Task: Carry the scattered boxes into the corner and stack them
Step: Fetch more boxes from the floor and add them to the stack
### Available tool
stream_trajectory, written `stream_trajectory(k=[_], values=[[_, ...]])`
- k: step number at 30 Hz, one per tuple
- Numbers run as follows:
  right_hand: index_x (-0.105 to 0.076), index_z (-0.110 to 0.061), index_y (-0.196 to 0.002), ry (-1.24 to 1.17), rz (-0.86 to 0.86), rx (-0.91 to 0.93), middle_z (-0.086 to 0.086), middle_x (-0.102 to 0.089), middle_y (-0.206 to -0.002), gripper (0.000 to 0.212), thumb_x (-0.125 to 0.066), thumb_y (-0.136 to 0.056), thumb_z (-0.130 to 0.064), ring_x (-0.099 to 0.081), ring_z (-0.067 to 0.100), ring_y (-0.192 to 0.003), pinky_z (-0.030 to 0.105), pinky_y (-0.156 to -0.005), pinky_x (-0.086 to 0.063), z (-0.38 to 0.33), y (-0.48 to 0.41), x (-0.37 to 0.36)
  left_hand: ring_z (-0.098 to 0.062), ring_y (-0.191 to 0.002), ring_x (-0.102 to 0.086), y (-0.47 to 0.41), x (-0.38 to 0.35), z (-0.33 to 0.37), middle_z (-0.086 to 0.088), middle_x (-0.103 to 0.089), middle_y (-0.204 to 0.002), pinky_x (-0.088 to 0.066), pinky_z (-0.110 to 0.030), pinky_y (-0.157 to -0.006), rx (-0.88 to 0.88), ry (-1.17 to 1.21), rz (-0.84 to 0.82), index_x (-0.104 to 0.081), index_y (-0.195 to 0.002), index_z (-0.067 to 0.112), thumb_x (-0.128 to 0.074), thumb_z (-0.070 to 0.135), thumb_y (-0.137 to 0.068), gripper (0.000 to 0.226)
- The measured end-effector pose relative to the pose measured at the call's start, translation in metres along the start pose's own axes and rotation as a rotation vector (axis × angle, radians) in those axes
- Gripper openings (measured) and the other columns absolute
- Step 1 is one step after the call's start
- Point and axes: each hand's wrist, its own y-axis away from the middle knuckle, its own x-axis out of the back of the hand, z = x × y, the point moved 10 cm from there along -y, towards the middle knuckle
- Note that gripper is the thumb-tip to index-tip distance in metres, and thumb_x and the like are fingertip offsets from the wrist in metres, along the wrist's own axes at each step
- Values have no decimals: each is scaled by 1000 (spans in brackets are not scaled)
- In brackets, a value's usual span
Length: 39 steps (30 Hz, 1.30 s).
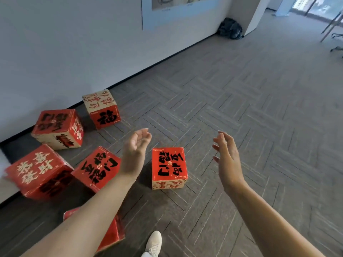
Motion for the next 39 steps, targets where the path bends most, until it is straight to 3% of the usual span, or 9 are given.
stream_trajectory(k=[7,11,17,23,26,28,31,35,39], values=[[-49,-42,-139,72,-131,-77,-8,-56,-143,56,-36,-94,-73,-55,13,-132,50,-115,-45,44,-164,-32,6,-122,-59,-102,-34,-57,21,-64,-129,-47,-39,-115,164,-84,126,-64,-135,26,-57,55,-95,50],[-49,-40,-135,122,-267,-133,-9,-58,-138,38,-39,-105,-61,-56,13,-131,50,-115,-46,113,-238,-69,-2,-125,-59,-139,-42,-121,11,-65,-133,-45,-41,-117,277,-144,238,-62,-140,20,-57,41,-106,40],[-56,-47,-121,195,-422,-255,-20,-65,-125,52,-45,-84,-82,-60,2,-123,46,-111,-48,246,-304,-96,-14,-131,-59,-158,-65,-275,8,-64,-135,-44,-40,-116,522,-95,388,-61,-140,21,-57,45,-104,44],[-56,-50,-110,265,-480,-399,-24,-66,-116,35,-46,-92,-78,-60,-7,-114,43,-110,-48,408,-339,-131,-13,-121,-63,-183,-87,-447,12,-68,-124,-45,-48,-115,689,-111,425,-64,-116,36,-58,56,-98,28],[-56,-46,-119,296,-502,-455,-26,-64,-119,44,-44,-86,-73,-59,-9,-114,41,-111,-47,490,-351,-152,-16,-125,-62,-196,-92,-525,8,-67,-128,-45,-47,-116,724,-132,431,-62,-121,35,-56,53,-102,27],[-55,-36,-136,317,-500,-468,-30,-61,-119,61,-45,-88,-72,-57,-16,-109,35,-108,-47,539,-361,-162,-14,-123,-62,-205,-97,-570,15,-67,-118,-48,-37,-111,735,-151,430,-62,-120,34,-56,52,-103,25],[-38,-25,-156,347,-498,-499,-24,-56,-136,69,-46,-100,-63,-54,-15,-112,19,-96,-42,604,-374,-173,4,-105,-61,-205,-103,-626,24,-63,-106,-44,-7,-81,777,-191,435,-64,-120,28,-53,44,-107,23],[-15,-27,-167,371,-467,-622,-5,-33,-169,84,-46,-100,-67,-40,15,-149,36,-113,-33,676,-376,-177,-11,-133,-57,-196,-116,-683,10,-62,-143,-42,-31,-112,799,-197,421,-57,-149,21,-53,48,-106,51],[-34,-38,-159,233,-419,-676,-9,-58,-150,65,-45,-102,-66,-59,17,-133,43,-109,-46,703,-369,-185,-4,-124,-53,-189,-122,-701,16,-57,-129,-41,-34,-113,752,-201,498,-55,-149,22,-55,36,-107,44]])
